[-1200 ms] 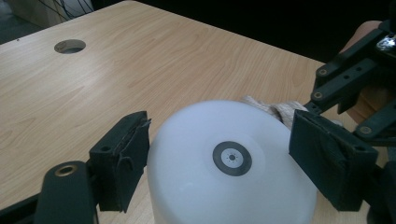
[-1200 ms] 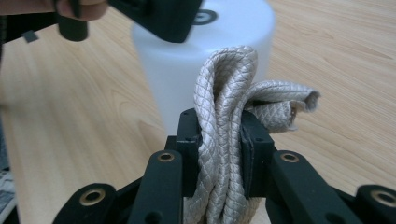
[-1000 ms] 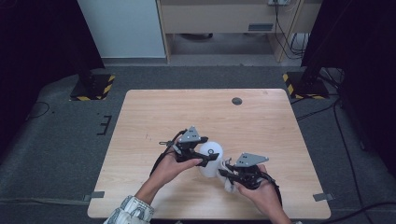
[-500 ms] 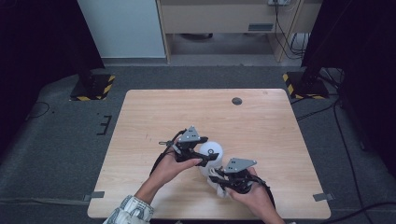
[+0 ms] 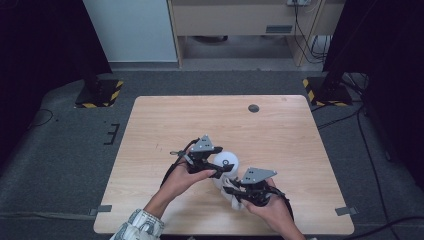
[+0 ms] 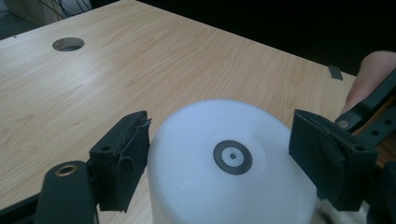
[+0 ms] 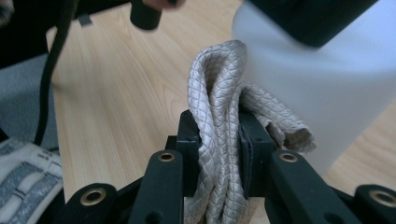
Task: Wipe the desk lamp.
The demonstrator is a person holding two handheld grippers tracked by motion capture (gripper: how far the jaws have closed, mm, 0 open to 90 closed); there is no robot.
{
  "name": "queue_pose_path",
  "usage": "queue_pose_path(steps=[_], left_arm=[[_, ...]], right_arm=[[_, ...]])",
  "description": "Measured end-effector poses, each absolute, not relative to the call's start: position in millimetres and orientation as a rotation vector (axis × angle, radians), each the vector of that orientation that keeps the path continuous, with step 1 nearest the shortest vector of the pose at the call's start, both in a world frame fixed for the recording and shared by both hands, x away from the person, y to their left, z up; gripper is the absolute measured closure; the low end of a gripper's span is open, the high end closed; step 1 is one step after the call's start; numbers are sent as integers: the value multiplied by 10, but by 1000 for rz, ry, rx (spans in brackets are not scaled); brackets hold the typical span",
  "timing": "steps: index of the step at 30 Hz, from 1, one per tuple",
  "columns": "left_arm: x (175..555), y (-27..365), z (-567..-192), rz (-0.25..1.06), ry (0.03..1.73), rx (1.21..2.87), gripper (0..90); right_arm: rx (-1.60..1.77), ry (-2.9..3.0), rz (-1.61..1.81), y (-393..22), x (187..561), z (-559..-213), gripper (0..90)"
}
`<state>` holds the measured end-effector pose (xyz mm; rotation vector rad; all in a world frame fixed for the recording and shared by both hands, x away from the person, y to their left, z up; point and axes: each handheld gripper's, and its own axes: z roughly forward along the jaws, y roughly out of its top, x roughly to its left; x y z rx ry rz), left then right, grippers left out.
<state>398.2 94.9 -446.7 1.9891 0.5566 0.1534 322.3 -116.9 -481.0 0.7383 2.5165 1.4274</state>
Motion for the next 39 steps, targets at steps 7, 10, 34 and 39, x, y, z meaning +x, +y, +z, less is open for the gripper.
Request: queue_pose_path(steps=[7,10,34,39], left_arm=[[3982,947,-4465,151,559,1990,200],[3977,947,-4463,152,561,1990,200],[3978,949,-4465,152,564,1989,199],[3979,947,-4465,152,566,1989,199]], right_arm=[[735,2594,1317,-1107,3257,-4980,739],[733,2582,1321,-1103,3246,-4953,738],[692,2638,1214,-1053,3268,-5101,739],[702,2545,1352,-1200,3235,-4896,739]])
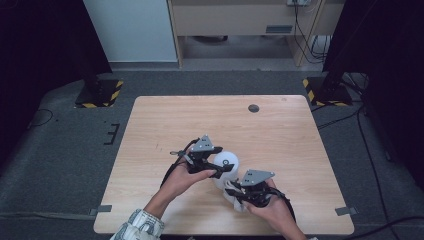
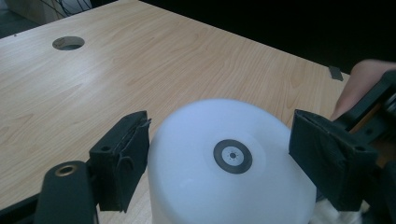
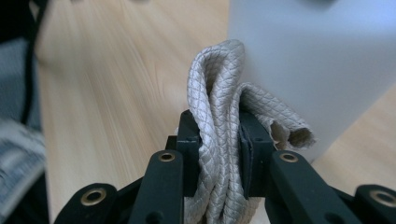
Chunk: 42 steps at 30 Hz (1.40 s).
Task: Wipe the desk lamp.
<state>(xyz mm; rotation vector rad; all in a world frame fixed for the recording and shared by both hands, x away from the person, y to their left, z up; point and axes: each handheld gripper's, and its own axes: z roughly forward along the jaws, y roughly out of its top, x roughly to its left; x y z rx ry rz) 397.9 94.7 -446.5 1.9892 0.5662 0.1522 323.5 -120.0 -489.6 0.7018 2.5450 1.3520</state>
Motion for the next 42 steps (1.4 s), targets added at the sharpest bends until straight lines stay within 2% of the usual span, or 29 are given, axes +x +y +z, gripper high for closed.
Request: queue_pose_path(steps=[6,11,16,29,36,42], left_arm=[[3980,947,-4468,146,571,1986,199],[3984,952,-4468,141,571,1986,200],[3981,949,-4465,144,570,1989,200],[3985,957,-4468,137,574,1987,200],[3985,954,-4467,137,573,1988,200],[3990,961,-4472,132,574,1985,199]], right_arm=[[615,2467,1464,-1110,3209,-4750,736],[553,2544,1326,-939,3245,-4937,737],[564,2613,1250,-937,3279,-5075,737],[691,2604,1141,-1334,3340,-5059,737],[841,2474,1290,-1575,3473,-4937,736],[828,2426,1368,-1593,3432,-4805,736]])
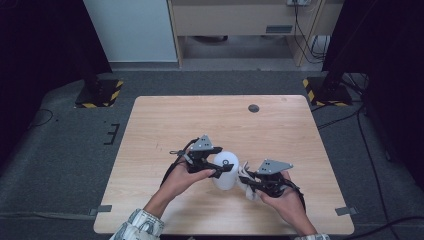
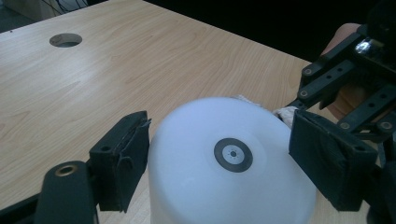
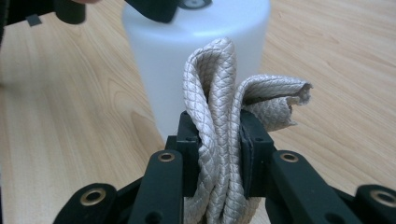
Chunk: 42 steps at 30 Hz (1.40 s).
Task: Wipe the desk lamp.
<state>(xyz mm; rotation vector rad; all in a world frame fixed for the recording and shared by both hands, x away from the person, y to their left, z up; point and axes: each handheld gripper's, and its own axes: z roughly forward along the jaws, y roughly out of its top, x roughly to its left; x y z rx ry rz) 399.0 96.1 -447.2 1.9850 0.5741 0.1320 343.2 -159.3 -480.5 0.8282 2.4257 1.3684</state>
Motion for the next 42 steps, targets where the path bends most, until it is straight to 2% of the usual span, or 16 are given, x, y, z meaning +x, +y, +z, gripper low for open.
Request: queue_pose_path(steps=[7,13,19,23,25,29,35,42], left_arm=[[3981,966,-4464,154,563,1988,195],[3941,1036,-4377,184,566,1976,130],[3936,1280,-4197,279,581,1968,117],[3990,1585,-4142,361,664,1951,117],[4026,1719,-4186,391,712,1956,118],[4093,1925,-4339,361,762,1979,136],[4180,2140,-4625,405,876,2060,114],[4225,2234,-4795,420,939,2097,106]], right_arm=[[856,2383,1353,-1707,3469,-4768,735],[923,2357,1314,-1852,3535,-4796,734],[965,2356,1270,-1890,3596,-4848,732],[990,2349,1248,-1928,3628,-4875,732],[999,2344,1240,-1946,3647,-4885,731],[1024,2341,1215,-1943,3667,-4920,729],[1056,2312,1198,-1965,3743,-4928,729],[1157,2226,1173,-2061,4092,-4896,729]])
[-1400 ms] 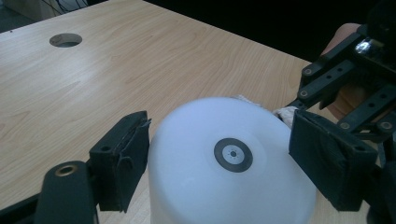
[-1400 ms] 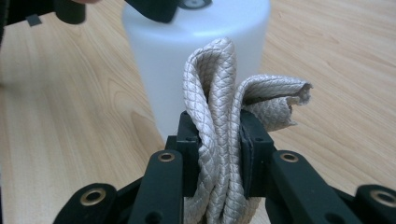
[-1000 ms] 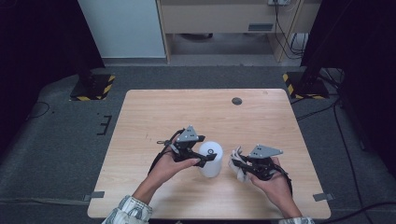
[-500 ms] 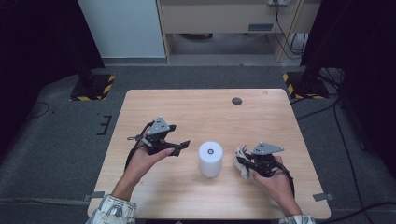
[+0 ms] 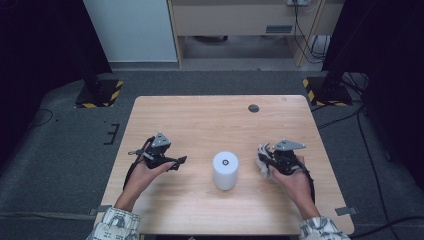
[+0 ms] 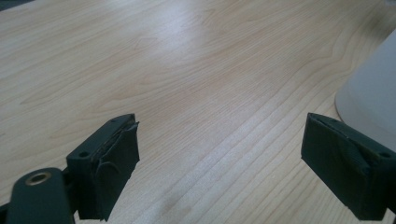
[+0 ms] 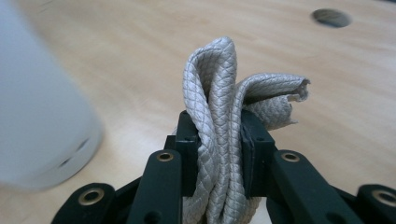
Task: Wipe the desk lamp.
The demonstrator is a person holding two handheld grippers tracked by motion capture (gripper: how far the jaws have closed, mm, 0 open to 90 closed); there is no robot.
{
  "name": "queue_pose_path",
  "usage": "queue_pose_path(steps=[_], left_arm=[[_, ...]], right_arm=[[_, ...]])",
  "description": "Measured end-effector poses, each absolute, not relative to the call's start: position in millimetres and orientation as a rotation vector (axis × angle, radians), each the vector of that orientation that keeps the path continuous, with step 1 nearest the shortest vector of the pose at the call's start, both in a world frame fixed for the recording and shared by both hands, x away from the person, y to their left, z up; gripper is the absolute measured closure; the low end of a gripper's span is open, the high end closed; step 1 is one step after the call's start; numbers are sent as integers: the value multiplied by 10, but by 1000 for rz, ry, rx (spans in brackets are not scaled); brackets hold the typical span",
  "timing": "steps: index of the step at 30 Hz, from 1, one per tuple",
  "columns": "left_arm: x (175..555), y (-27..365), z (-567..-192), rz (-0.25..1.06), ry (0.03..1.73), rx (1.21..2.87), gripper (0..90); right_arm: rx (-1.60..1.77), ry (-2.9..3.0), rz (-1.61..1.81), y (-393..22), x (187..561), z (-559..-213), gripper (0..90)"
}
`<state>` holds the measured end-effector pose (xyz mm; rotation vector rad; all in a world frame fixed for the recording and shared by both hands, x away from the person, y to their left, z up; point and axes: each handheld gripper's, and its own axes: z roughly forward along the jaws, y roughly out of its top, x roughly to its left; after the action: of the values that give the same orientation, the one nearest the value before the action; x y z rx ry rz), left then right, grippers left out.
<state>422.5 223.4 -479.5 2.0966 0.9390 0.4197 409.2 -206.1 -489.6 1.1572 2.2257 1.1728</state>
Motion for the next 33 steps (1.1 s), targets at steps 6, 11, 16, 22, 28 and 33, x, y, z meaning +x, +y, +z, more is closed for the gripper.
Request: queue_pose_path(steps=[6,11,16,22,28,33], left_arm=[[4242,2276,-4883,430,970,2117,101],[4241,2298,-4917,466,982,2142,99],[4233,2324,-4937,465,995,2136,98],[4210,2342,-4929,481,1002,2132,85],[4185,2374,-4954,467,1023,2129,82],[4154,2391,-4949,472,1021,2133,74]], right_arm=[[1248,2150,1121,-2173,4449,-4922,726],[1316,2143,1054,-2164,4596,-5058,709],[1345,2158,1019,-2131,4651,-5189,629],[1354,2119,972,-2113,4637,-5147,387],[1352,2090,957,-2106,4589,-5060,146],[1323,2076,1021,-2085,4491,-4925,100]])
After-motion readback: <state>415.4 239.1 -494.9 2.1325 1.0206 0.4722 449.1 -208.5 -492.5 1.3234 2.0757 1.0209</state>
